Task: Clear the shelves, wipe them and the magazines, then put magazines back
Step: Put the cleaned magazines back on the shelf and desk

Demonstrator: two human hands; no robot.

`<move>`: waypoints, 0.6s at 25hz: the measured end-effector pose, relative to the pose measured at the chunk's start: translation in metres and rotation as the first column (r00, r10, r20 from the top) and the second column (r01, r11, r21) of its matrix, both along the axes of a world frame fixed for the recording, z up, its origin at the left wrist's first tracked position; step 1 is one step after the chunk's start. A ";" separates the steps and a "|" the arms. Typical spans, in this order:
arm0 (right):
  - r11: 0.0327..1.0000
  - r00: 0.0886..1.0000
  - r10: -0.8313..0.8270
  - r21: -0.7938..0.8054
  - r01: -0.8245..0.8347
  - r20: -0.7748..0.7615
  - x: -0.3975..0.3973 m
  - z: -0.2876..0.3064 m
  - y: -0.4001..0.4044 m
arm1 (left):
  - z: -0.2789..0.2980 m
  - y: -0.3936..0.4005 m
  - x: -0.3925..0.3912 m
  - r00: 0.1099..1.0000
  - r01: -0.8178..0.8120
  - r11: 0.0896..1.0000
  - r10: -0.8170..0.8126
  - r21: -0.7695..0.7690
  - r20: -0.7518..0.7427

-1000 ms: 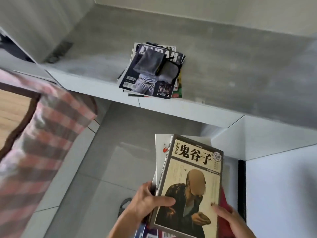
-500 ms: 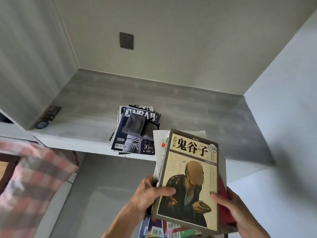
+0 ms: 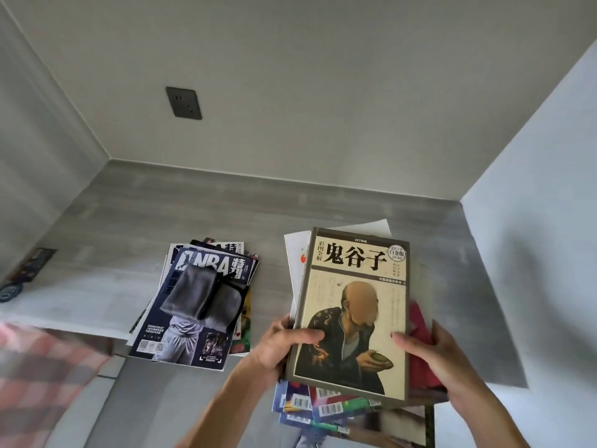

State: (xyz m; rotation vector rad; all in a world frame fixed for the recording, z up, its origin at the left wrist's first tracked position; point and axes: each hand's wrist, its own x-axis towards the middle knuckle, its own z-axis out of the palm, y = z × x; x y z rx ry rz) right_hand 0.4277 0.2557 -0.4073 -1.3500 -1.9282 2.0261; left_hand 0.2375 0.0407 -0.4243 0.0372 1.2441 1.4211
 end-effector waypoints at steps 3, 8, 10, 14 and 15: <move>0.997 0.999 0.034 -0.074 -0.033 0.022 -0.029 -0.023 0.040 | -0.016 0.035 -0.020 0.999 0.035 0.991 -0.031 -0.130 0.031; 0.973 0.996 0.033 -0.229 -0.013 0.082 -0.058 -0.093 0.059 | -0.046 0.062 -0.045 1.000 0.025 0.924 -0.023 -0.381 0.010; 0.963 0.991 0.021 -0.270 0.015 0.129 -0.062 -0.117 0.056 | -0.058 0.067 -0.045 0.999 0.021 0.904 -0.009 -0.426 0.031; 0.973 0.960 -0.050 -0.203 0.108 0.275 -0.072 -0.140 0.049 | -0.086 0.072 -0.046 1.000 -0.027 0.852 0.030 -0.522 -0.002; 0.981 0.950 -0.058 -0.158 0.111 0.306 -0.071 -0.146 0.047 | -0.093 0.074 -0.045 0.998 -0.012 0.842 -0.019 -0.540 -0.052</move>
